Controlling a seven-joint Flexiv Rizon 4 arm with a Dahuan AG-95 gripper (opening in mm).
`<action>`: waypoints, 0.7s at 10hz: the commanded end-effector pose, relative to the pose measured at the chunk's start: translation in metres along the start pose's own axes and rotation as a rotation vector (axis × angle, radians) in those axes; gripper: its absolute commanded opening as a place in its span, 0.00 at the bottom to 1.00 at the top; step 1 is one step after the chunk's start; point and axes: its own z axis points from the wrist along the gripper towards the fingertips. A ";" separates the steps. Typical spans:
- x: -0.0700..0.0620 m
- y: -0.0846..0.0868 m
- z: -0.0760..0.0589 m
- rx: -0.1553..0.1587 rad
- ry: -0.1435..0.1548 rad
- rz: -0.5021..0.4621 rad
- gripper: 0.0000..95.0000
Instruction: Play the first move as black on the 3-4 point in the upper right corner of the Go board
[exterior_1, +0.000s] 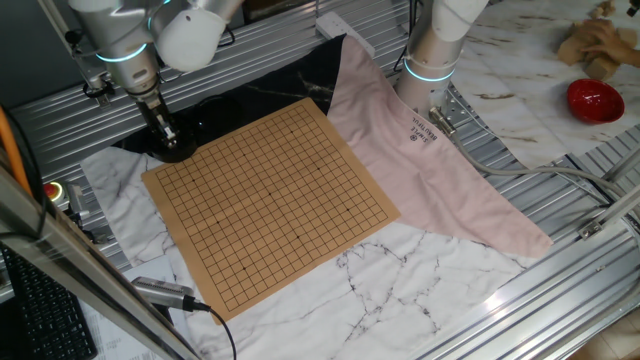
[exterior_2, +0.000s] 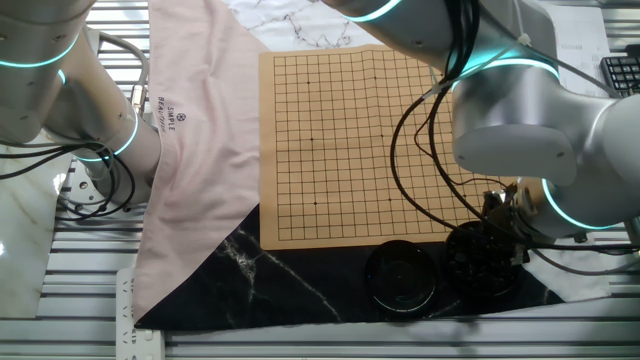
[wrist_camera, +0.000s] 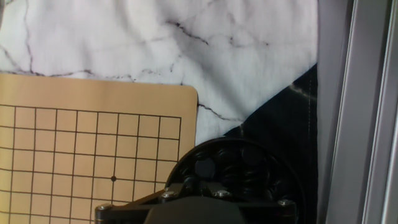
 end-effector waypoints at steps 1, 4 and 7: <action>0.000 0.000 0.000 -0.002 0.000 0.005 0.00; -0.001 -0.003 -0.017 -0.007 0.005 0.002 0.00; -0.002 -0.003 -0.024 0.000 0.008 0.005 0.00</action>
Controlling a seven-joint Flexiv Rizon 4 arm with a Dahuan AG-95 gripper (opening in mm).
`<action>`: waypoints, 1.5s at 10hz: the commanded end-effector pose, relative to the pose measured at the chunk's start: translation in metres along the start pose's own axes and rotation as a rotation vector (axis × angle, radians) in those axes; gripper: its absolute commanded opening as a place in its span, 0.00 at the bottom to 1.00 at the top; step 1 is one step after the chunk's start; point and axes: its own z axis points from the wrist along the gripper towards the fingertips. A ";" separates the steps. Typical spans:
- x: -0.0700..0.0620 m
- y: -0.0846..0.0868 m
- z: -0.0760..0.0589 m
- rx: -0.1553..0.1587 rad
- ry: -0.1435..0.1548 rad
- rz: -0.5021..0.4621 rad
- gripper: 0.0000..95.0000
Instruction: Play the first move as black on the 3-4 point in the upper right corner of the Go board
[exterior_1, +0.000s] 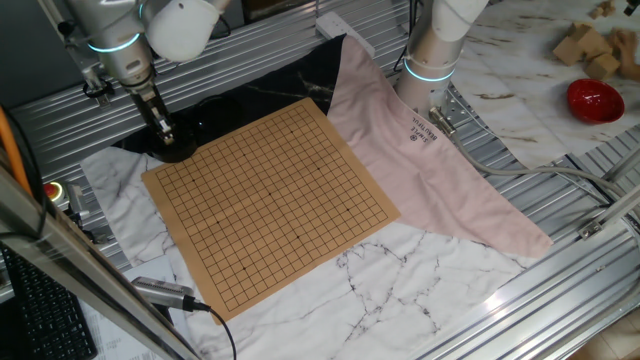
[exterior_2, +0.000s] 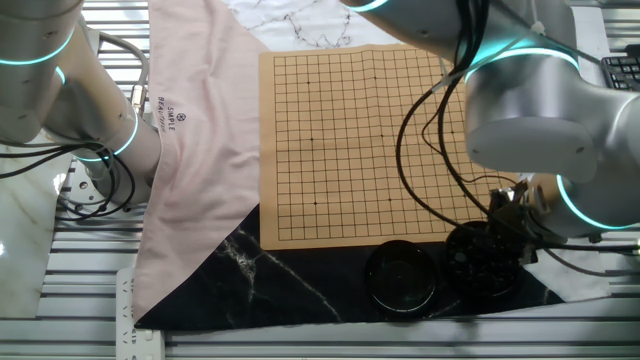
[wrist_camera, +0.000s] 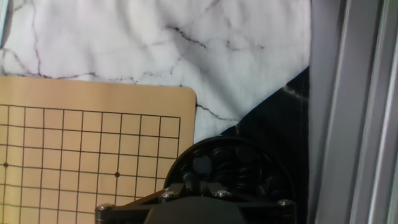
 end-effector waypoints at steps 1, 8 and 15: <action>0.001 0.000 -0.005 0.004 -0.001 0.007 0.00; 0.001 0.001 -0.027 0.013 -0.011 0.074 0.00; -0.021 0.048 -0.034 0.025 -0.011 0.190 0.00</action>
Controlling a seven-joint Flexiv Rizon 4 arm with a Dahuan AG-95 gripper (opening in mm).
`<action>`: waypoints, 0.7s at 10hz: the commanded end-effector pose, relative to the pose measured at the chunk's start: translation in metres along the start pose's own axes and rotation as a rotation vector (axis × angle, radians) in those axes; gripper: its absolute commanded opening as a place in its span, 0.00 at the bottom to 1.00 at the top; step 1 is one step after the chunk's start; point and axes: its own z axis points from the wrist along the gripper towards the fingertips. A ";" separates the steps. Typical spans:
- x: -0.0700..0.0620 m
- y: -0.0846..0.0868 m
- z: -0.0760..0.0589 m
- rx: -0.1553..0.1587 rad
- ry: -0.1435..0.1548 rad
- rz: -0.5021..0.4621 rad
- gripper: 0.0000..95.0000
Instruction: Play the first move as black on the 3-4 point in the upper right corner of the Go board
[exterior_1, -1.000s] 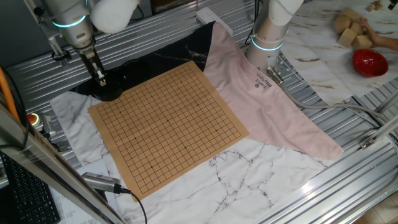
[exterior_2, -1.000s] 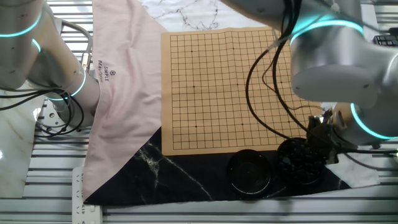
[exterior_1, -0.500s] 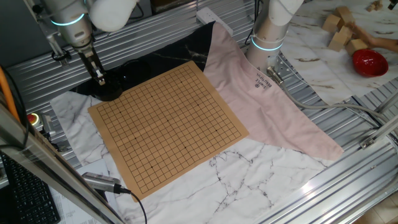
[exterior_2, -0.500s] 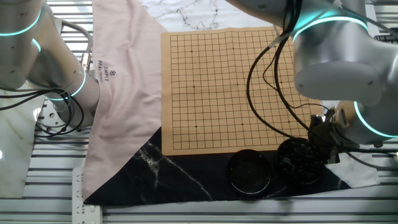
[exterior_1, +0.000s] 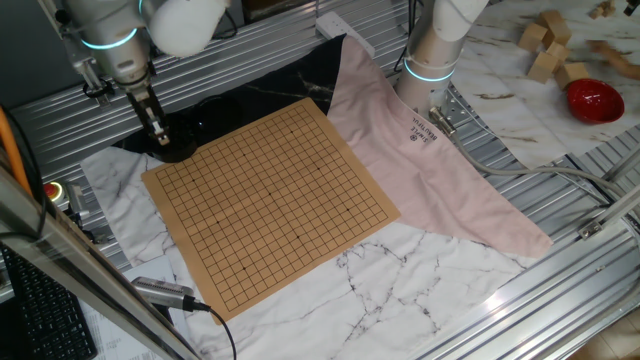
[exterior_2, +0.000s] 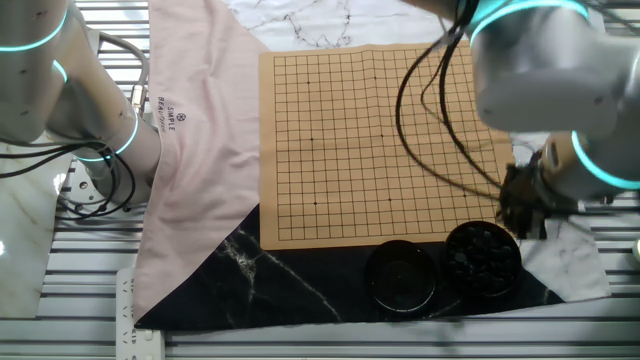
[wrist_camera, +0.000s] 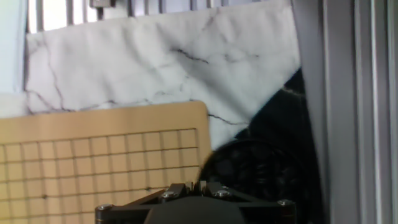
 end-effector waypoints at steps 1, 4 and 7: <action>-0.004 0.015 -0.002 0.009 0.000 0.031 0.00; -0.007 0.035 -0.003 0.014 0.001 0.065 0.00; -0.007 0.042 -0.003 0.026 0.008 0.065 0.00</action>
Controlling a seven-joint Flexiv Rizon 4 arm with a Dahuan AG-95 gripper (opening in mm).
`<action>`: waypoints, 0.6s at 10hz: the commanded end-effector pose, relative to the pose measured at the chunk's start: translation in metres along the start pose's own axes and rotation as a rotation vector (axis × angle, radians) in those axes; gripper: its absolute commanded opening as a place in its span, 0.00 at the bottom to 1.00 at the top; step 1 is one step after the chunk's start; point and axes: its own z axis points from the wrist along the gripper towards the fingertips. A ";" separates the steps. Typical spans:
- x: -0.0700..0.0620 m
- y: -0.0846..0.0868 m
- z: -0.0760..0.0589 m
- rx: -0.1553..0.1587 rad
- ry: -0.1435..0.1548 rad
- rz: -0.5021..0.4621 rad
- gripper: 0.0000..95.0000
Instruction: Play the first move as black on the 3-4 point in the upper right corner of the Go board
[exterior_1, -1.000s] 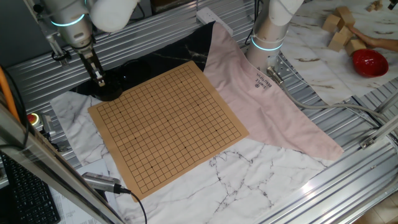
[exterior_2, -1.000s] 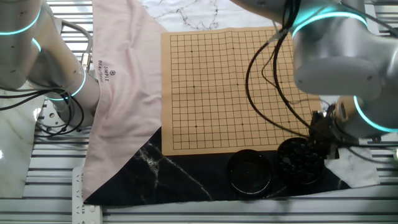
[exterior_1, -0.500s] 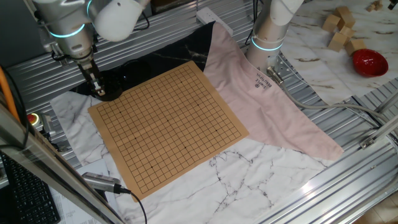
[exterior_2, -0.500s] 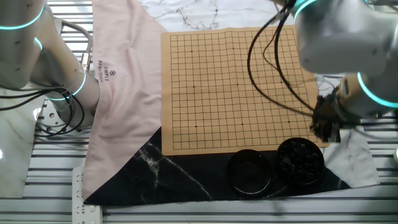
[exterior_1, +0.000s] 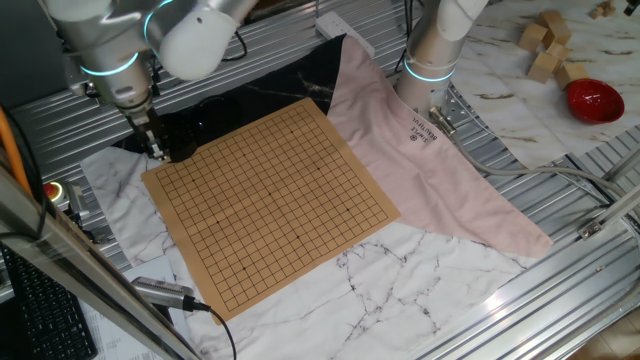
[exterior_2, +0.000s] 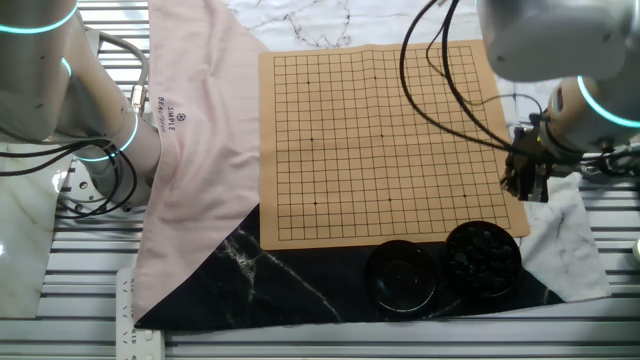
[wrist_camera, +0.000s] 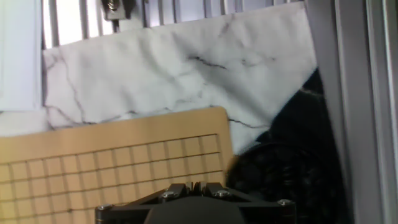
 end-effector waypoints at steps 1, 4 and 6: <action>0.000 0.000 0.000 -0.015 0.001 0.001 0.00; 0.000 0.000 0.000 -0.043 -0.008 -0.058 0.00; 0.000 0.000 0.000 -0.043 -0.007 -0.097 0.00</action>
